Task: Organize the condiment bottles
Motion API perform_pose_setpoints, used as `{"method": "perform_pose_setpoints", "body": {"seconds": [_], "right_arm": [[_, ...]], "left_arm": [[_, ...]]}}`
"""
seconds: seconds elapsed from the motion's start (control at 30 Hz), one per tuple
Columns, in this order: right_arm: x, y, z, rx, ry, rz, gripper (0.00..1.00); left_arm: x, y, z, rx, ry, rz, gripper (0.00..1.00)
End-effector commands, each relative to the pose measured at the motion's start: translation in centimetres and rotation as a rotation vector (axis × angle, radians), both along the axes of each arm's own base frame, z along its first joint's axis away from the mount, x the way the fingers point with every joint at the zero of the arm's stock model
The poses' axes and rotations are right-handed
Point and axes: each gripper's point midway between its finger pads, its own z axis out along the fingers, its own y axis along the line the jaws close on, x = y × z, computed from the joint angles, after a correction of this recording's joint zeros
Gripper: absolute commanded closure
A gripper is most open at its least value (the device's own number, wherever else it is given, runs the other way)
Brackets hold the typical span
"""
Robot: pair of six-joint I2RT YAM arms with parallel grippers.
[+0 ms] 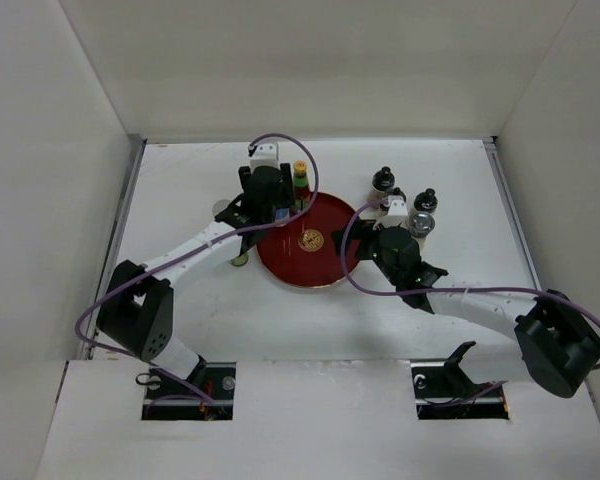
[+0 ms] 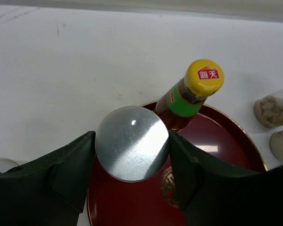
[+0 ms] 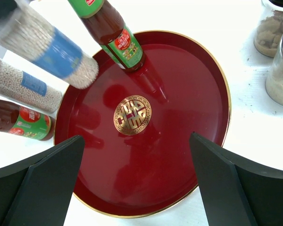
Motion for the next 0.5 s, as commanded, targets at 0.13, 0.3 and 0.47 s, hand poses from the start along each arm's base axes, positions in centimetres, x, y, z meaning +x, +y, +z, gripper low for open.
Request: {"method": "perform_pose_setpoints", "body": {"seconds": [0.13,0.3,0.47], "right_arm": [[0.6,0.1,2.1,0.054,-0.049,-0.009,0.00],[0.5,0.1,2.3,0.057,-0.054,-0.007,0.00],[0.5,0.1,2.4,0.059,-0.057,-0.007,0.00]], "left_arm": [[0.9,-2.0,0.6,-0.089,-0.055,-0.032,0.67],[1.2,-2.2,-0.7,-0.088,-0.040,-0.029,0.57],[0.9,-2.2,-1.0,-0.079,-0.036,-0.030,0.30]]}}
